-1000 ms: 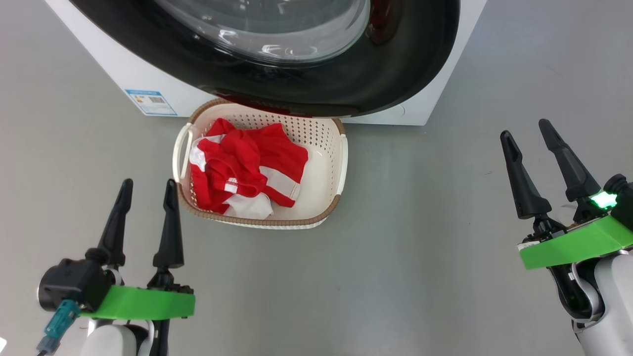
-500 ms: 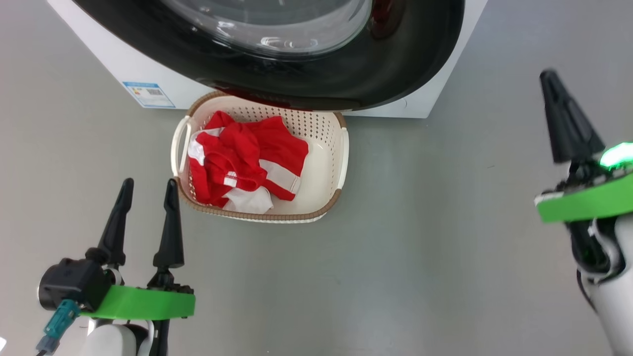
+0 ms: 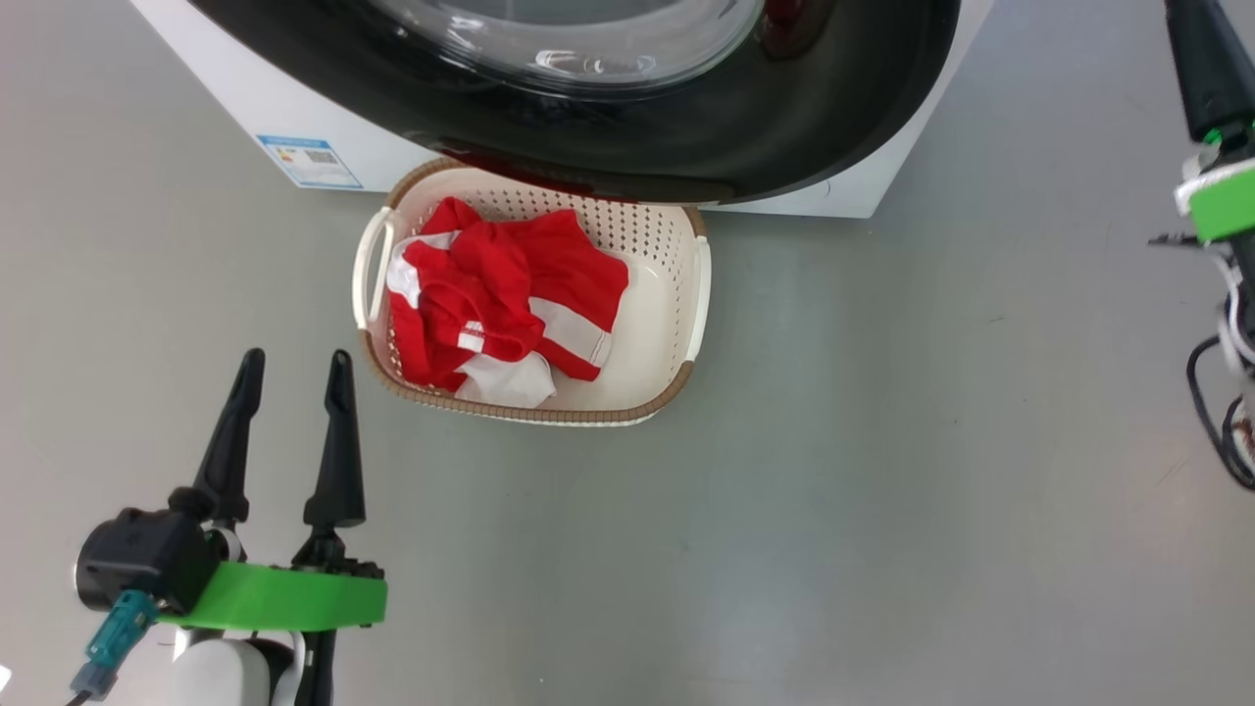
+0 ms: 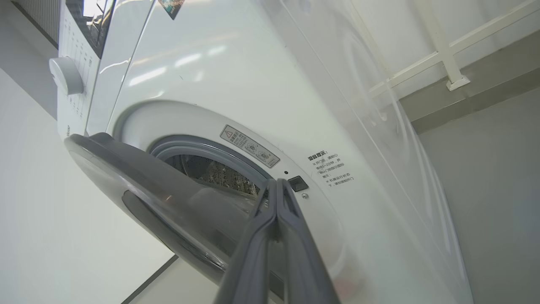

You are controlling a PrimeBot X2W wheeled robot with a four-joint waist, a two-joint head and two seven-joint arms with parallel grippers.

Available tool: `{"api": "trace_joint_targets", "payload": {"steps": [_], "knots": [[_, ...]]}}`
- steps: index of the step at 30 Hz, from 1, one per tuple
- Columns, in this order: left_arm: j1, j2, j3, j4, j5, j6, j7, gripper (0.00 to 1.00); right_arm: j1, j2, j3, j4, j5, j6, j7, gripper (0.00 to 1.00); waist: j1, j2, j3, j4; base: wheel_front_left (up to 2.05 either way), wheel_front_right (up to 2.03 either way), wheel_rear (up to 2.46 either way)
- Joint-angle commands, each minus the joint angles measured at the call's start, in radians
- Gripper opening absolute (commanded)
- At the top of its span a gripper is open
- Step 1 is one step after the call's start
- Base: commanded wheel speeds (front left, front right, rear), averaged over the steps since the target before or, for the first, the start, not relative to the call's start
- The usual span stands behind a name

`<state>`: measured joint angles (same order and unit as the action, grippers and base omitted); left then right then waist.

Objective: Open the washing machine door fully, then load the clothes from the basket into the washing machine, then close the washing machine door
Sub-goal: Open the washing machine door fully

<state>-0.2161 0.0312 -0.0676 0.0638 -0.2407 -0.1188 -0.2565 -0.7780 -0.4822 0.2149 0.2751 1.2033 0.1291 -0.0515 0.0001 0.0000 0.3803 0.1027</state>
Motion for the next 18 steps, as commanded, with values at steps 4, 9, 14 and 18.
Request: {"api": "trace_joint_targets", "payload": {"steps": [4, 9, 14, 18], "knots": [[-0.026, 0.019, 0.028, -0.026, -0.009, 0.002, -0.005, 1.00, -0.073, -0.009, 0.017, 0.049, 0.093, 0.002, 0.076, 0.00, -0.0001, 0.0000, 0.012, 0.007, 0.00, 0.00, 0.00], [-0.034, 0.019, 0.026, -0.027, -0.009, 0.003, -0.005, 1.00, -0.167, 0.011, 0.035, 0.146, 0.181, 0.002, 0.179, 0.00, -0.0001, 0.0000, 0.026, 0.010, 0.00, 0.00, 0.00], [-0.041, 0.019, 0.022, -0.026, -0.012, 0.005, -0.005, 1.00, -0.250, 0.030, 0.060, 0.225, 0.227, 0.002, 0.267, 0.00, -0.0001, 0.0000, 0.034, 0.016, 0.00, 0.00, 0.00], [-0.042, 0.019, 0.021, -0.028, -0.015, 0.006, -0.005, 1.00, -0.301, 0.053, 0.073, 0.268, 0.253, 0.002, 0.311, 0.00, -0.0001, 0.0000, 0.040, 0.022, 0.00, 0.00, 0.00]]}}
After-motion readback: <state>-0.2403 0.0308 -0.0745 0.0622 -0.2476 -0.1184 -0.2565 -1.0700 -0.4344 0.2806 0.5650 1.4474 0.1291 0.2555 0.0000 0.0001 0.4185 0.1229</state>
